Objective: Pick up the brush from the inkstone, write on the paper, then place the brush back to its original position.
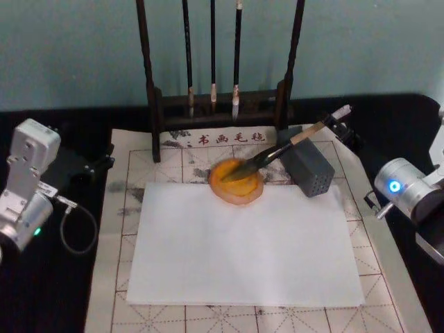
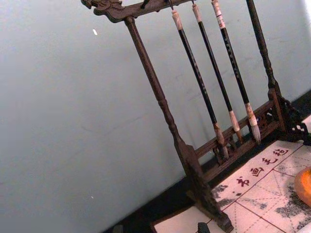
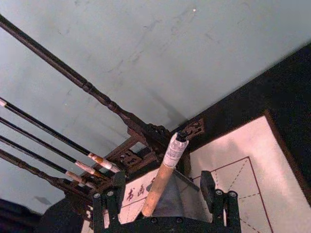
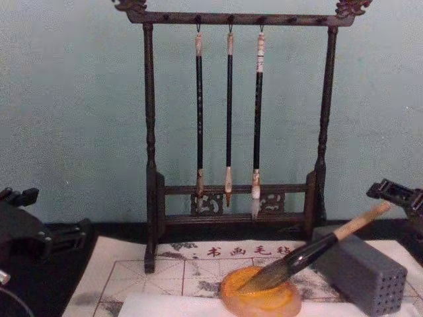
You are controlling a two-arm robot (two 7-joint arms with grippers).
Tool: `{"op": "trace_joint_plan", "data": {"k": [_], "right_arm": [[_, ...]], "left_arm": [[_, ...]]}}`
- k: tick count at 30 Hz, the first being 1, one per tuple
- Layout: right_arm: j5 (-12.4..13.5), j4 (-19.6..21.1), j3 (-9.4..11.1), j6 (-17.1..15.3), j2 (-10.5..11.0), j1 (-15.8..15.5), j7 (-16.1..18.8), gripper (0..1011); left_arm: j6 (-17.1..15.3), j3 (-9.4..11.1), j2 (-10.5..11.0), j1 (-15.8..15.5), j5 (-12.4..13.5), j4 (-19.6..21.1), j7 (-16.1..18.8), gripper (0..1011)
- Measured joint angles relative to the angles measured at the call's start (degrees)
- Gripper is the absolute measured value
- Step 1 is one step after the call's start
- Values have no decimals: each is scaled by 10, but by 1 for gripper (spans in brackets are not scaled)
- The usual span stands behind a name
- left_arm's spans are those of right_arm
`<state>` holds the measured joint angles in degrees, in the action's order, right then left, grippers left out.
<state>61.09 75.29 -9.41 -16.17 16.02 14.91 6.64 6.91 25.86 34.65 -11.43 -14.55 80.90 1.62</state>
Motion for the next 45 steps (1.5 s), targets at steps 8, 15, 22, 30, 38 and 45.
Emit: {"op": "trace_joint_plan", "data": {"k": [8, 15, 22, 30, 38, 45], "right_arm": [[11, -22, -12, 1, -4, 20, -3, 1000], [20, -46, -23, 5, -8, 38, -3, 1000], [34, -62, -28, 10, -12, 50, -2, 1000], [58, -66, -30, 10, -16, 54, -12, 1000], [79, -63, -29, 10, -19, 50, -23, 1000], [93, -60, -32, 12, -18, 50, -30, 1000]], "left_arm": [[0, 0, 0, 0, 0, 0, 0, 1001], [0, 0, 0, 0, 0, 0, 0, 1001], [0, 0, 0, 0, 0, 0, 0, 1001], [0, 0, 0, 0, 0, 0, 0, 1001], [0, 0, 0, 0, 0, 0, 0, 1001], [0, 0, 0, 0, 0, 0, 0, 1001]]}}
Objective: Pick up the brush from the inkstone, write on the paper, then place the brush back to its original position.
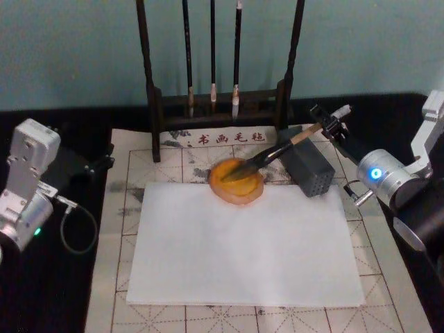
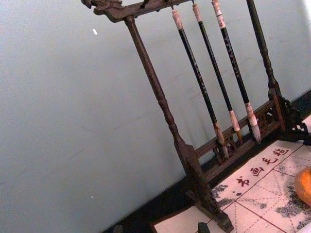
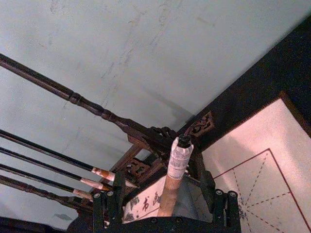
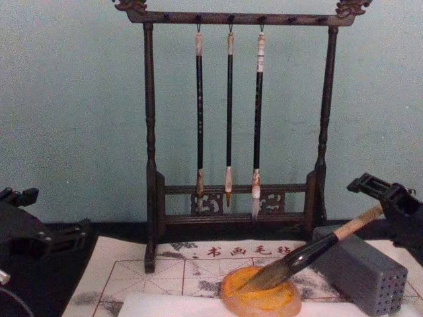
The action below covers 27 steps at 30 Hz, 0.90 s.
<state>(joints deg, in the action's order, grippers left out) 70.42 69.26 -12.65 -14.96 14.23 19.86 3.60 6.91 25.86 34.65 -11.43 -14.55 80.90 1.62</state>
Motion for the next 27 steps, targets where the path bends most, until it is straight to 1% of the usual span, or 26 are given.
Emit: {"op": "trace_joint_plan", "data": {"k": [3, 17, 21, 27], "right_arm": [[3, 1, -3, 2, 3, 0, -2, 1000], [2, 1, -2, 1, 2, 0, -2, 993], [2, 1, -2, 1, 2, 0, -1, 934], [2, 1, -2, 1, 2, 0, -1, 757]], "left_arm": [[0, 0, 0, 0, 0, 0, 0, 1001], [0, 0, 0, 0, 0, 0, 0, 1001], [0, 0, 0, 0, 0, 0, 0, 1001], [0, 0, 0, 0, 0, 0, 0, 1001]]}}
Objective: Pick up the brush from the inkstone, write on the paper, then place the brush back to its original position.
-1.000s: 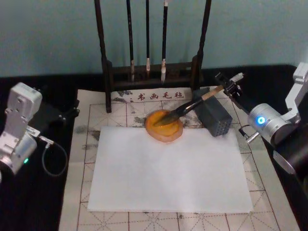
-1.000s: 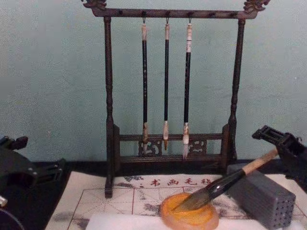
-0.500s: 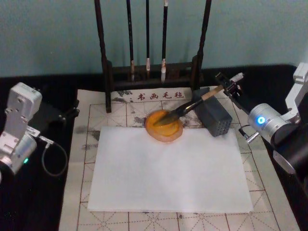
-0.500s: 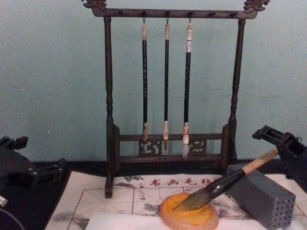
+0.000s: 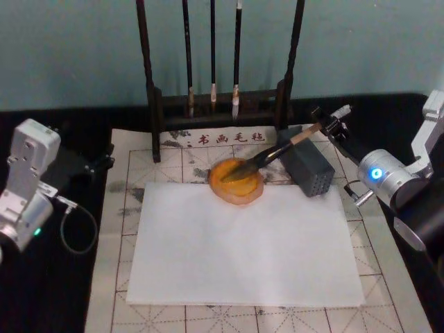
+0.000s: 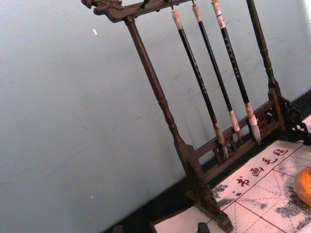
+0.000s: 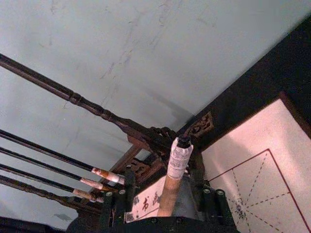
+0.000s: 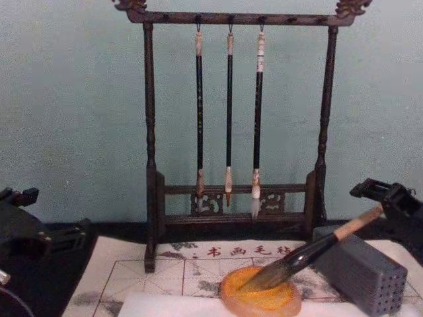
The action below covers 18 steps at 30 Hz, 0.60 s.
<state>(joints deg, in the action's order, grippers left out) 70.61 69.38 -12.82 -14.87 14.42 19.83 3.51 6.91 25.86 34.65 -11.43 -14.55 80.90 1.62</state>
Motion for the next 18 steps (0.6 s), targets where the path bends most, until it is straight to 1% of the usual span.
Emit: {"op": "trace_joint_plan", "data": {"k": [2, 7, 9, 10, 12, 13, 16, 18], "right_arm": [[0, 0, 0, 0, 0, 0, 0, 718], [0, 0, 0, 0, 0, 0, 0, 547], [0, 0, 0, 0, 0, 0, 0, 500], [0, 0, 0, 0, 0, 0, 0, 438], [-1, 0, 0, 0, 0, 0, 0, 403], [-1, 0, 0, 0, 0, 0, 0, 343], [-1, 0, 0, 0, 0, 0, 0, 287], [-1, 0, 0, 0, 0, 0, 0, 210]], "left_arm": [[0, 0, 0, 0, 0, 0, 0, 1001], [0, 0, 0, 0, 0, 0, 0, 1001], [0, 0, 0, 0, 0, 0, 0, 1001], [0, 0, 0, 0, 0, 0, 0, 1001], [0, 0, 0, 0, 0, 0, 0, 1001], [0, 0, 0, 0, 0, 0, 0, 1001], [0, 0, 0, 0, 0, 0, 0, 1001], [0, 0, 0, 0, 0, 0, 0, 1001]]}}
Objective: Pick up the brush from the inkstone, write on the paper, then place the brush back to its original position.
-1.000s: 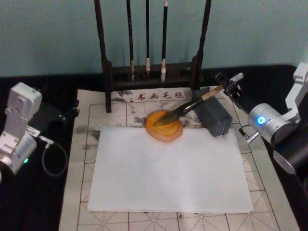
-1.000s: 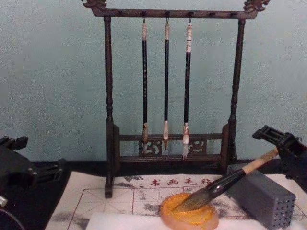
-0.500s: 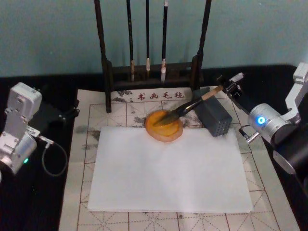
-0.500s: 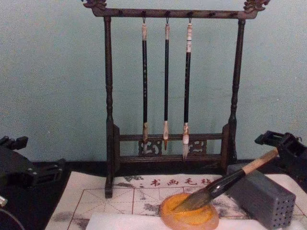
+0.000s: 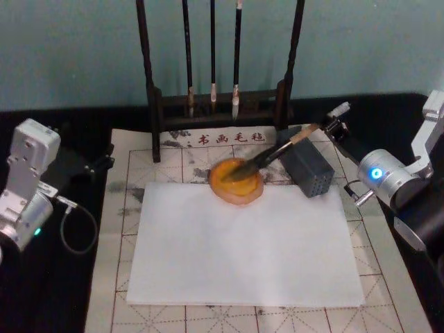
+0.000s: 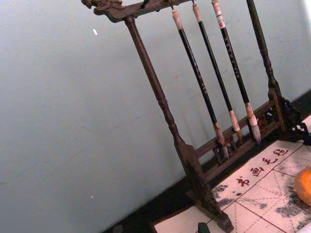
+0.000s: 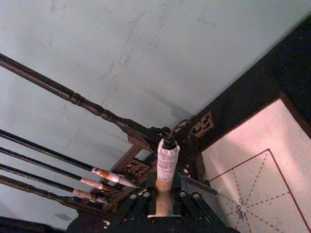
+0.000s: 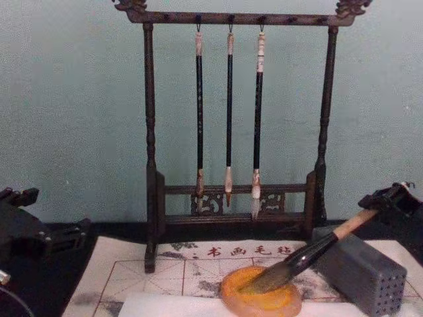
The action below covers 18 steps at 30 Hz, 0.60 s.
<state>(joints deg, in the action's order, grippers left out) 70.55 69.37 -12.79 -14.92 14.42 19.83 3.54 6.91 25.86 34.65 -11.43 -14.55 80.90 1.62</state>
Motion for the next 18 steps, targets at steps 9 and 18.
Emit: {"op": "trace_joint_plan", "data": {"k": [9, 18], "right_arm": [[0, 0, 0, 0, 0, 0, 0, 183], [4, 0, -4, 8, 2, 3, 3, 183]], "left_arm": [[0, 0, 0, 0, 0, 0, 0, 1001], [0, 0, 0, 0, 0, 0, 0, 1001]]}}
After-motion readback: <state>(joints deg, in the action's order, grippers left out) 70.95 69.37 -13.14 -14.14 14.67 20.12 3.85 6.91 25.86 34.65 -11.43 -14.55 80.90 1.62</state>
